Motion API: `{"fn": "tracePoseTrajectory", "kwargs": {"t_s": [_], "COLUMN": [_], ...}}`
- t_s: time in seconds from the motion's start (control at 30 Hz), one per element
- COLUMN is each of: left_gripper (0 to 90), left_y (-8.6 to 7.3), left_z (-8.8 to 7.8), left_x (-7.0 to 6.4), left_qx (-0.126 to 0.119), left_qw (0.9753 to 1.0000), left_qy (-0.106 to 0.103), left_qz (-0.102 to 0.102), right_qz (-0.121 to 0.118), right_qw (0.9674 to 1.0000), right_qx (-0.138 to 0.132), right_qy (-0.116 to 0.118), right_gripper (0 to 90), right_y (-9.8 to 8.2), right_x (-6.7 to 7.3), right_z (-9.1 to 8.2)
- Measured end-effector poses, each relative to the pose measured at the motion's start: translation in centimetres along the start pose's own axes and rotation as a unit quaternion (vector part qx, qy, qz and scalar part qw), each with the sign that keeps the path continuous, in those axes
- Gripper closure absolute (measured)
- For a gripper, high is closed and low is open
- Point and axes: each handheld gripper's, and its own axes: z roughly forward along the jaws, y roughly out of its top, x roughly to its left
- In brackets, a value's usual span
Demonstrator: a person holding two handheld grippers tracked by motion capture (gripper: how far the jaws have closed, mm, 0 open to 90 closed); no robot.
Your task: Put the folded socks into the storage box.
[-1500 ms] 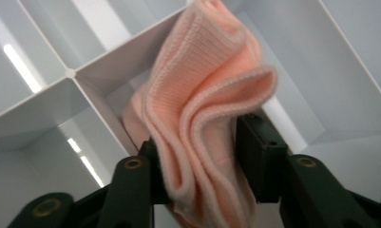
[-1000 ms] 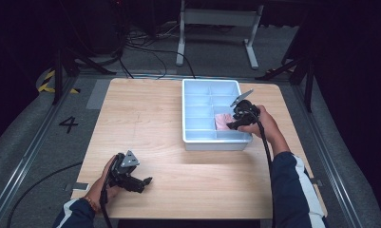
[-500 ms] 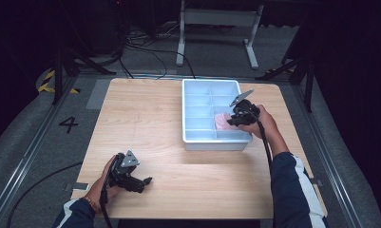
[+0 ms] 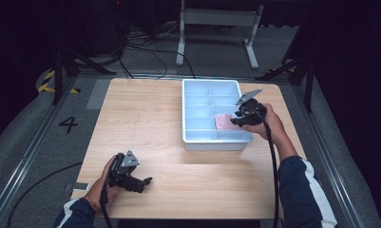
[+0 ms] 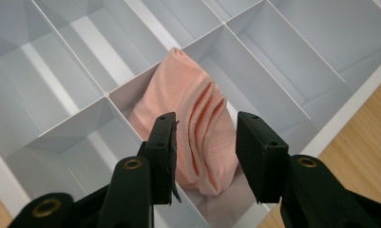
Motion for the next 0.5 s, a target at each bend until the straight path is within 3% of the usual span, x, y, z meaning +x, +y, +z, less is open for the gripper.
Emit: {"fn": "tracePoseTrajectory", "kwargs": {"t_s": [0.5], "left_gripper": [0.1], "left_y": [0.0], "left_z": [0.0], "left_x": [0.0], "left_qx": [0.0], "left_qw": [1.0], "left_qy": [0.0], "left_qz": [0.0], "right_qz": [-0.001], "right_qw": [0.9998], "right_qx": [-0.017], "right_qy": [0.0], "right_gripper": [52.4], "right_y": [-1.0], "right_x": [0.8], "right_z": [-2.2]}}
